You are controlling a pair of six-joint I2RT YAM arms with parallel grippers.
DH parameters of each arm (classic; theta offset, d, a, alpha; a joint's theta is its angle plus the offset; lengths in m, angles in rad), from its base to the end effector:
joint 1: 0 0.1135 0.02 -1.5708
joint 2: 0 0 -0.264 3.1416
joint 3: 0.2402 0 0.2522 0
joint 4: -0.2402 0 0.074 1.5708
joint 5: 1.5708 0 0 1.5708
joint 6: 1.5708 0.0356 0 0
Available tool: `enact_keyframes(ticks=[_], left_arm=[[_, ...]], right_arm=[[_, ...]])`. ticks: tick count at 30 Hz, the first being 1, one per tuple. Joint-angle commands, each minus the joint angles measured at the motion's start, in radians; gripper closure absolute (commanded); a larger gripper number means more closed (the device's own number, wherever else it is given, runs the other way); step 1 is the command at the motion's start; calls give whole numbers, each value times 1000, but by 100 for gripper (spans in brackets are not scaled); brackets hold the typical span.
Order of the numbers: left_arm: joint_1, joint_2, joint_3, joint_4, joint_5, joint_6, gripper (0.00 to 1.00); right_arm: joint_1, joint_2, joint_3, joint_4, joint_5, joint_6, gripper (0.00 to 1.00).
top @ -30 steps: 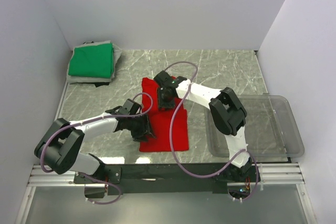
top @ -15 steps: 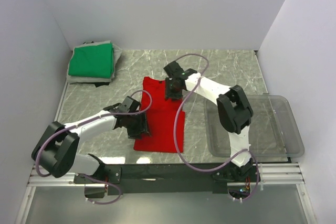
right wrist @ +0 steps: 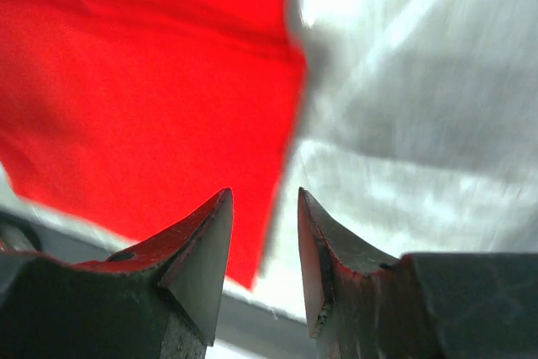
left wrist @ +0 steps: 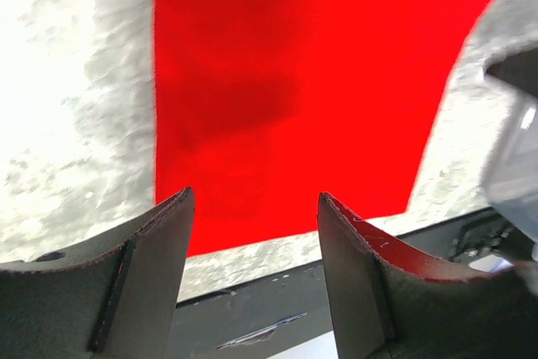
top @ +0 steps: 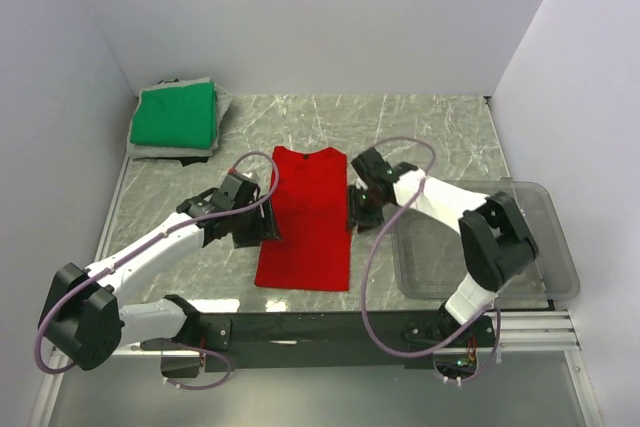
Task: Fold and stack the t-shirts
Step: Fold the tshirt
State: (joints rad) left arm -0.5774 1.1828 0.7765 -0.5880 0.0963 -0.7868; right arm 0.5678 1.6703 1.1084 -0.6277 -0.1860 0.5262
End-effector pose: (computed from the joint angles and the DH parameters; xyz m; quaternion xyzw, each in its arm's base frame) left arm 0.1896 -0.1276 0.2244 -0.0865 0.9538 -0.2148 0.1913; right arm 0.2713 0.1809 0.1953 -0.0379 0.9771 0.1760 0.1137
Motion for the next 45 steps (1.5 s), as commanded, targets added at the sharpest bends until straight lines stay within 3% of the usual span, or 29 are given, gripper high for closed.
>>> enact_keyframes(ticks=[1,11,25,40,45], left_arm=[[4,-9,0,-52,-33,-2,34],[8,-49,-74,-84,-12,-22,40],[8,-104,-151,-147,22,-92,43],[10,-115,-198,-156,0,-152,51],[7,-88,-203,-151,0,-160,54]], right_arm=[[24,-102,-114,10,-116,-20,56],[165,-231,-312,86,-164,101,57],[260,-162,-347,68,-170,97,62],[265,-90,-334,97,-185,49,69],[267,-69,-323,100,-201,34,75]])
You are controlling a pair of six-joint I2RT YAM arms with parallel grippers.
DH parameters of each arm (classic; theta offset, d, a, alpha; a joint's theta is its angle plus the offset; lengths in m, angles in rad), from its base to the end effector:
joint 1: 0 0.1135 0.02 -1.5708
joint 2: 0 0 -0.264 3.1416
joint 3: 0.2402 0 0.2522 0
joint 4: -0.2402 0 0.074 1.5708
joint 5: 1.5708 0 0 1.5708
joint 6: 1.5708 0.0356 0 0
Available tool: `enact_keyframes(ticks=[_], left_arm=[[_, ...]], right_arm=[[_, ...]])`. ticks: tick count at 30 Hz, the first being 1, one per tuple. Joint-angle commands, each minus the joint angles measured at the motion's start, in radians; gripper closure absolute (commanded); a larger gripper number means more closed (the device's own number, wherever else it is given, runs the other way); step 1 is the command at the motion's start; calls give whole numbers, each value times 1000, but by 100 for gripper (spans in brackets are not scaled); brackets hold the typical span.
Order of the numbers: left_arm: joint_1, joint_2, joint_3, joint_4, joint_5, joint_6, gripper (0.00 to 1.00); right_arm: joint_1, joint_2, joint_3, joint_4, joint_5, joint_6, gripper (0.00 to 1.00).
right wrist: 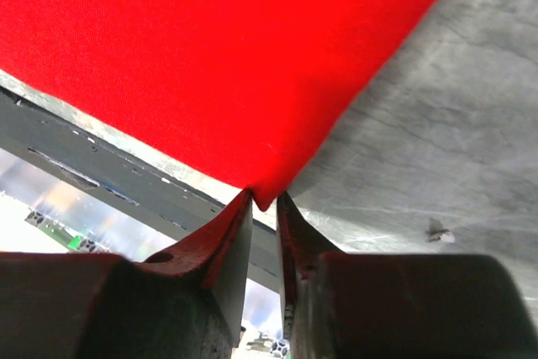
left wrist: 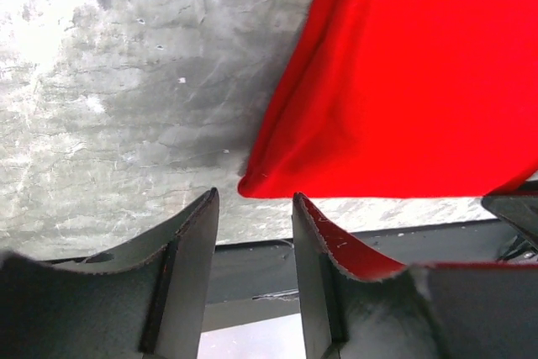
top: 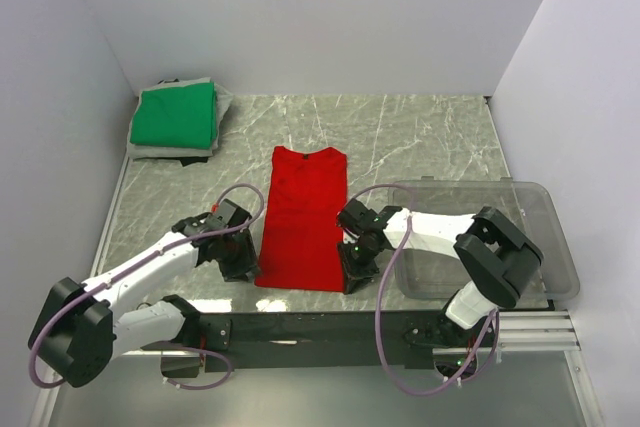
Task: Fold and stack the t-shirts
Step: Fold the tshirt
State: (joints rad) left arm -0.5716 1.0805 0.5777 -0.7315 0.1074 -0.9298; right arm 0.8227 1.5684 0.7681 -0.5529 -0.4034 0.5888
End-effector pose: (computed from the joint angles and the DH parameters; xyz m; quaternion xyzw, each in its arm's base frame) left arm 0.1454 -0.0981 0.1777 -0.1665 0.9703 -0.1528 0.0862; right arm 0.1640 0.1972 0.1393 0.1352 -0.9647 -0.2206 0.0482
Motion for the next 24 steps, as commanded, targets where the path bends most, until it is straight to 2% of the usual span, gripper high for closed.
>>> enact_keyframes(ticks=[1,8,22,24], left_arm=[[1,22,-6,-8,-9,-17,54],[-5,84,-4,12,5,-14,59],[-17,180,-1,50,31,5,64],[-19,187,-3,57,38,8,67]], right_arm=[[13,33,17,25,15,-30,76],[15,36,17,27,14,-35,83],[15,38,23,21,18,-37,88],[15,42,26,19,18,-38,88]])
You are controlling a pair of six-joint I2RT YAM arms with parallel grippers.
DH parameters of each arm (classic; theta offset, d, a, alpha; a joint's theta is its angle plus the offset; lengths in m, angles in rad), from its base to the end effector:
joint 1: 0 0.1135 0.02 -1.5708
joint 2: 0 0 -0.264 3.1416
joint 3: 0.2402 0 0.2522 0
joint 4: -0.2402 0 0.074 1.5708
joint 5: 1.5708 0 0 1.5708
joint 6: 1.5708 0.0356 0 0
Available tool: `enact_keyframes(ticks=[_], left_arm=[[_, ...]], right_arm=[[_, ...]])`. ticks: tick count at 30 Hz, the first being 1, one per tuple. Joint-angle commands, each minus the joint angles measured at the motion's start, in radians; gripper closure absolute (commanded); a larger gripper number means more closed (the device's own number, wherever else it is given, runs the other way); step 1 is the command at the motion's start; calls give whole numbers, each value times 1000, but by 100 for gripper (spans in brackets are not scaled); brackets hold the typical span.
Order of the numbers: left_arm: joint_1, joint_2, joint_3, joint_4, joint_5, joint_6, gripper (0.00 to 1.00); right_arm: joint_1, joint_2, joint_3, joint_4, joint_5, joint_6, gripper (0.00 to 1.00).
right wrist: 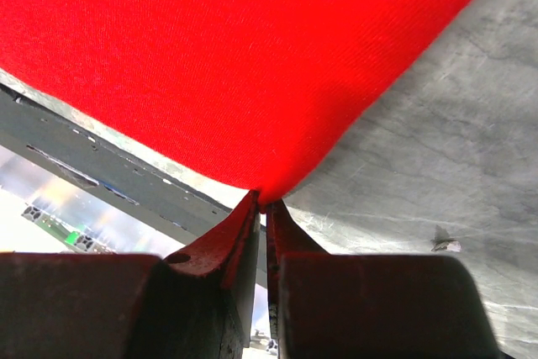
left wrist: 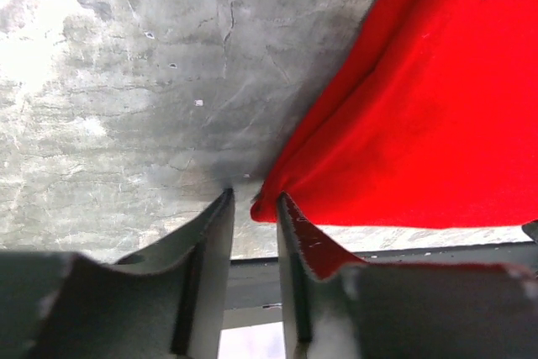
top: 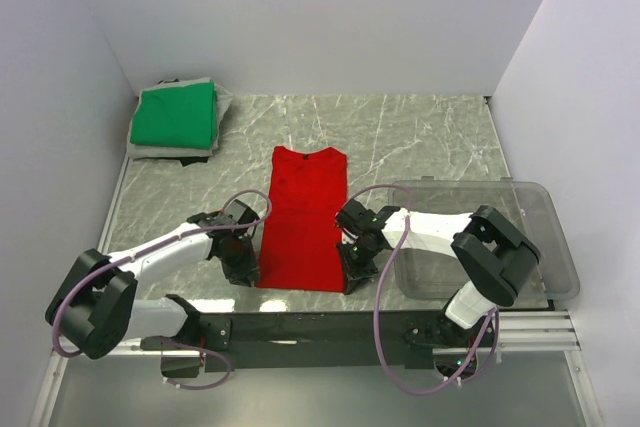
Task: Fold and stack the t-shirts
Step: Fold the tshirt
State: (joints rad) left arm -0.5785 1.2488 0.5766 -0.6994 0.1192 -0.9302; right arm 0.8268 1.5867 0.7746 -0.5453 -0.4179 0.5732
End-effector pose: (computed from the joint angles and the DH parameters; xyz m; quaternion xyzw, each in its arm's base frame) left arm 0.1544 -0.1059 0.1512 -0.1679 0.9790 -0.1112 0.0317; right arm 0.1647 0.2002 0.1368 0.1449 -0.9621 -0.2249 0.0532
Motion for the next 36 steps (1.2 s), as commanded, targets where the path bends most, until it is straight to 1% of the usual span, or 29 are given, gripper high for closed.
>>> enact_keyframes(ticks=[1,6,8,12,13,15,16,21,22,25,36], left_arm=[[-12,26,-1,24,28,8,69],[-23,44,-3,35,40,14,74],[-24,60,-4,46,49,21,77],[-34,90,-14,113,115,45,83],[-37,103,-15,121,125,54,88],[-41,113,-18,129,137,59,94],[-46,121,-17,126,138,60,100],[-50,92,0,66,82,44,100],[-50,69,3,51,54,38,100],[-50,16,9,8,30,22,100],[-50,-51,12,-26,57,36,100]], right_arm=[[11,24,22,10,33,-22,89],[11,19,26,8,34,-21,89],[12,18,26,10,33,-21,91],[9,10,26,11,36,-18,95],[11,7,26,11,36,-18,96],[11,-1,28,8,42,-15,99],[11,-4,28,5,44,-15,100],[11,-17,37,-30,67,-9,100],[11,-21,35,-42,76,-6,100],[9,-36,35,-67,94,2,100],[11,-103,45,-136,106,20,100]])
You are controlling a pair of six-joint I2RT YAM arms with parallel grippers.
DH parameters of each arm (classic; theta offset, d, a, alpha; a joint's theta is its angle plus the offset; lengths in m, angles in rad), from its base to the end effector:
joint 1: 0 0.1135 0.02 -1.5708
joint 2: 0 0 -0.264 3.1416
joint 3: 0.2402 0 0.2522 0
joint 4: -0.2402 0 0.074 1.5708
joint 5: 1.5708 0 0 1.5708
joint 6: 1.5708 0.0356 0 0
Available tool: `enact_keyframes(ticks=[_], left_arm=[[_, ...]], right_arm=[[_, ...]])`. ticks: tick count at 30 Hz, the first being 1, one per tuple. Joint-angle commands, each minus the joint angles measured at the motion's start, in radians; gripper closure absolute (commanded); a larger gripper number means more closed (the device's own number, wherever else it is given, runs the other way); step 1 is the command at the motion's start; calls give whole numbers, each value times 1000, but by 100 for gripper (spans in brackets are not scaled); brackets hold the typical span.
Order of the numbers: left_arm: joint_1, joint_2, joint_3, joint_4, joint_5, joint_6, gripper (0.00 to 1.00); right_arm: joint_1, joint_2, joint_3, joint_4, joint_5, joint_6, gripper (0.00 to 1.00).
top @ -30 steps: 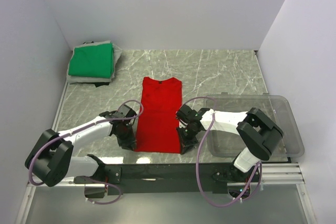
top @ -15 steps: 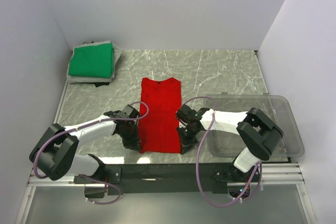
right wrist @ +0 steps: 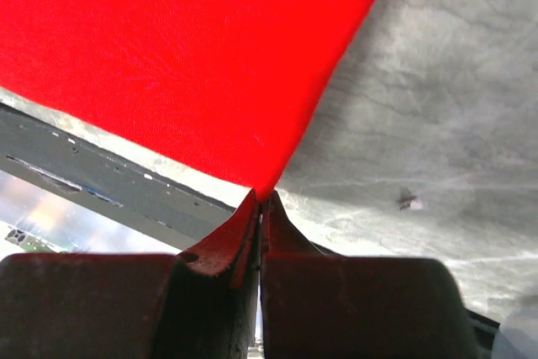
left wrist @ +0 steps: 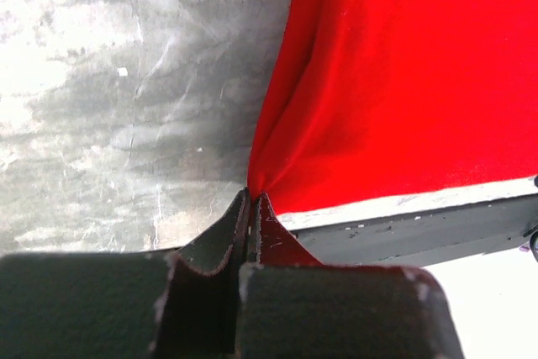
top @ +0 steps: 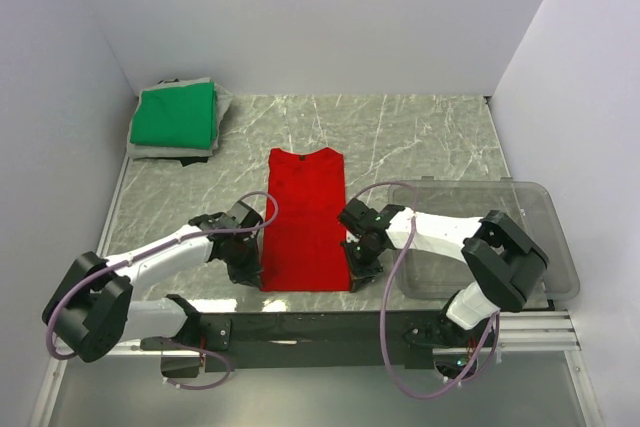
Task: Fold and stack the t-shirts
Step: Fold the tshirt
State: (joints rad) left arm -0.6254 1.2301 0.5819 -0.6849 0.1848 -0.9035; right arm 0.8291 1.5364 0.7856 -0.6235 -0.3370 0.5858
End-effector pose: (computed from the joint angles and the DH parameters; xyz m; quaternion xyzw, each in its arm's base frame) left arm 0.1494 -0.1159 0.1563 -0.1262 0.9807 -0.1478 0.0218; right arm 0.1615 0.1937 0.1486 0.1354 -0.9718 -0.1897 0.0350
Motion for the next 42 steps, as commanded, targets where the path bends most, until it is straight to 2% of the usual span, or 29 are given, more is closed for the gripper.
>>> enact_keyframes(ticks=[1,11,18,25,30,36,42], left_arm=[[-4,-47,16,-48,-8,8,100],[-4,-204,93,-212,16,-32,100],[-4,-355,151,-338,76,-104,100],[-5,-463,229,-447,107,-179,100],[-4,-426,320,-429,67,-190,100],[9,-247,453,-418,-42,-89,100],[102,-130,529,-325,-27,14,100]], right_arm=[[7,-61,40,-65,26,9,100],[10,-211,60,-182,23,60,100],[28,-361,93,-294,27,135,100],[61,-436,159,-383,44,200,100],[59,-457,240,-404,127,235,100],[15,-389,326,-404,219,194,100],[-96,-308,382,-352,220,106,100]])
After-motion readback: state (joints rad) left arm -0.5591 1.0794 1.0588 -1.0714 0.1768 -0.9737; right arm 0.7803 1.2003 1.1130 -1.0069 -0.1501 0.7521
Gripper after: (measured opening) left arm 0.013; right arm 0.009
